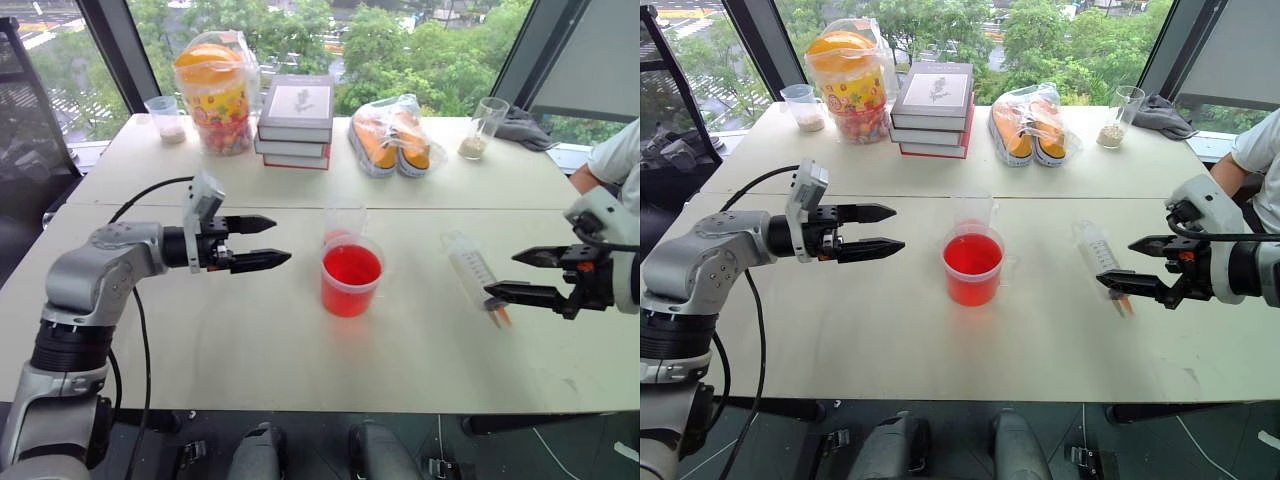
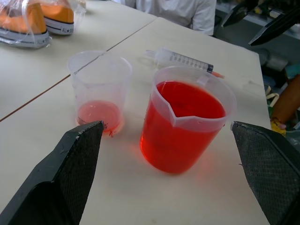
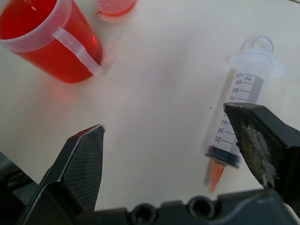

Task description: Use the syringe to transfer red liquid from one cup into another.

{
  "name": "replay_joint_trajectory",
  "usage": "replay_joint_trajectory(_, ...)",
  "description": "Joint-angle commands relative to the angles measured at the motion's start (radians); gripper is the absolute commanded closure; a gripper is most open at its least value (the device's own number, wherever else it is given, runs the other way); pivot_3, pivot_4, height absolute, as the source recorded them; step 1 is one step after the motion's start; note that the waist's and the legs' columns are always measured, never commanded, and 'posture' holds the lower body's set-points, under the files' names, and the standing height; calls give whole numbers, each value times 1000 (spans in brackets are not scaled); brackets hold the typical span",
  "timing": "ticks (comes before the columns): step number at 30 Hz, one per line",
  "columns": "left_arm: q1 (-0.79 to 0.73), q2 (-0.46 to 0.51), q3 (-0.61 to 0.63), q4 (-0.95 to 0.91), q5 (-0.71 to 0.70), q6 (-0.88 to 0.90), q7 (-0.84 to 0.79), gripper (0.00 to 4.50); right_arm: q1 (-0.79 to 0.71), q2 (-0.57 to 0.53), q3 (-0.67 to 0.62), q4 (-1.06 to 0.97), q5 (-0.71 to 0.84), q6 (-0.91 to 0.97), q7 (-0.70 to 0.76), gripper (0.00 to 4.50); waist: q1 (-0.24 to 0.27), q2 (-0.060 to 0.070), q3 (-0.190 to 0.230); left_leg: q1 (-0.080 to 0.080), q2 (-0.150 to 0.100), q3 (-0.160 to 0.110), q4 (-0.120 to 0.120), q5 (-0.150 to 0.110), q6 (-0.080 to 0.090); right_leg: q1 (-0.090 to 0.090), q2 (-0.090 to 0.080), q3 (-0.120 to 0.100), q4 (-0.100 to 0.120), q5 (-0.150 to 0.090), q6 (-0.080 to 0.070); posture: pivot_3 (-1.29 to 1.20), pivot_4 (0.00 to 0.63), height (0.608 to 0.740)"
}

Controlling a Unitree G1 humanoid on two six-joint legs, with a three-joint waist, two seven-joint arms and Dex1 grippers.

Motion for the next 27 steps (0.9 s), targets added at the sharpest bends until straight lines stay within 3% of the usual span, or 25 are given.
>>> replay_joint_trajectory(1,-7,9,15,-22,-4,-12,-2,0,-11,-11,-1,3,1,-39,-7,45,0,0,0,0,0,0,0,0,0,0,0,0,0,0,0,0,150,740)
replay_joint_trajectory(18,-37,-18,8,-6,-24,-16,-13,0,-77,-38,103,75,-14,-89,-25,45,-1,0,0,0,0,0,0,0,0,0,0,0,0,0,0,0,150,740)
replay_joint_trajectory(24,-44,-36,-12,5,-8,-36,-27,0,-191,-35,219,177,-41,-56,-50,45,-1,0,0,0,0,0,0,0,0,0,0,0,0,0,0,0,150,740)
replay_joint_trajectory(27,-48,-43,-22,12,-2,-47,-33,0,-310,-28,336,271,-66,-5,-50,45,-4,0,0,0,0,1,0,0,0,0,0,0,1,0,0,0,150,740)
